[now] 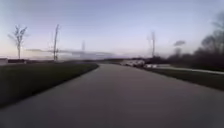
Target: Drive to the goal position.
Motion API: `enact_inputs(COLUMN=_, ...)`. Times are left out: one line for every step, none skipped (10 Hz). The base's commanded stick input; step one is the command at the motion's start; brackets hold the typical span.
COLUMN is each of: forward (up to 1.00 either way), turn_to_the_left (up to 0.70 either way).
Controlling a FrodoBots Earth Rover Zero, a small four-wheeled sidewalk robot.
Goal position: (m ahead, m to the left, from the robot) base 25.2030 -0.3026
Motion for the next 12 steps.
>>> enact_inputs(forward=1.0, turn_to_the_left=0.0)
enact_inputs(forward=1.0, turn_to_the_left=0.0)
enact_inputs(forward=1.0, turn_to_the_left=0.0)
enact_inputs(forward=1.0, turn_to_the_left=0.0)
enact_inputs(forward=1.0, turn_to_the_left=0.0)
enact_inputs(forward=1.0, turn_to_the_left=0.0)
enact_inputs(forward=1.0, turn_to_the_left=0.0)
enact_inputs(forward=1.0, turn_to_the_left=0.0)
enact_inputs(forward=1.0, turn_to_the_left=0.0)
enact_inputs(forward=1.0, turn_to_the_left=0.0)
enact_inputs(forward=1.0, turn_to_the_left=0.0)
enact_inputs(forward=1.0, turn_to_the_left=0.0)
